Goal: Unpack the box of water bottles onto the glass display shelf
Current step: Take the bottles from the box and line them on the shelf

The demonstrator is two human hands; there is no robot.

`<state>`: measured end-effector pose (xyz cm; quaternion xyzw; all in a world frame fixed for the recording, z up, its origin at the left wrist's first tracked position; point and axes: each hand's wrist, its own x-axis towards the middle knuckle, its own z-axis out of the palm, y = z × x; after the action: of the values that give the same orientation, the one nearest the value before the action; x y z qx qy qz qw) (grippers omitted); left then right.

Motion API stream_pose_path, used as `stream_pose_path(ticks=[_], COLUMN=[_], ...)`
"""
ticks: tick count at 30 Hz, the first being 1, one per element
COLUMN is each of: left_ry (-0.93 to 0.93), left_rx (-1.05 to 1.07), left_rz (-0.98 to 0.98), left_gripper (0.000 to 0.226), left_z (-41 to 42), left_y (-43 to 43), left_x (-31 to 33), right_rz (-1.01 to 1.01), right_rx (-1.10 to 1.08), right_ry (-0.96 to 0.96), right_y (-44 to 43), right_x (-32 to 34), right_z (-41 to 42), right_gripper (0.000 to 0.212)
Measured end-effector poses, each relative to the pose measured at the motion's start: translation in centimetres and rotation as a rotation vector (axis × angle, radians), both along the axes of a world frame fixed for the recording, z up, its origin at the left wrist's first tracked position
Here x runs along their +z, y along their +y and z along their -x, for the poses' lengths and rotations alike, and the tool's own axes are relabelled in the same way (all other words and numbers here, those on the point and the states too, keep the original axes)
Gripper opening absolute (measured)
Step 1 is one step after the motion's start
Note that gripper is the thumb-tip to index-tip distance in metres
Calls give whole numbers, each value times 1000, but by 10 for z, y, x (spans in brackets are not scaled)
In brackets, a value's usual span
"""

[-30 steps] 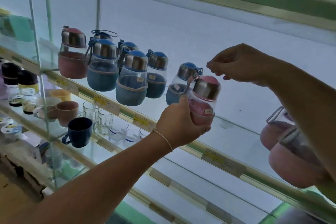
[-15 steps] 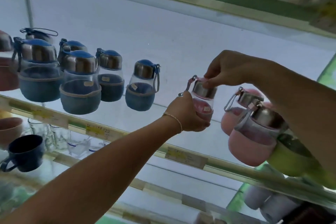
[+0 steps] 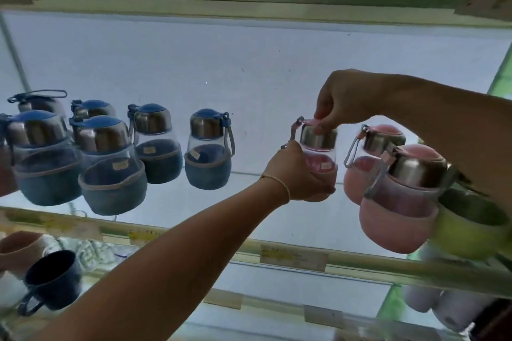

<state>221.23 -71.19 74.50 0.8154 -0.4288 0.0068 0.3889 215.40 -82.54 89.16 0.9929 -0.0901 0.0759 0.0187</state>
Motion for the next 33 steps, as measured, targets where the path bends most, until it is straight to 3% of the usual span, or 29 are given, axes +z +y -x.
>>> stream_pose_path(ticks=[6,33], left_ry=[-48,-123], left_rx=[27,1], left_rz=[29,193], left_gripper=[82,80], left_z=[2,-1], left_y=[-5,-1], left_x=[-4,-19], right_rz=[-102,5], right_rx=[-12,22], right_ry=[-19,-35], right_y=[-6,-9], right_x=[0,-3], right_z=[5,12], right_gripper=[23,28])
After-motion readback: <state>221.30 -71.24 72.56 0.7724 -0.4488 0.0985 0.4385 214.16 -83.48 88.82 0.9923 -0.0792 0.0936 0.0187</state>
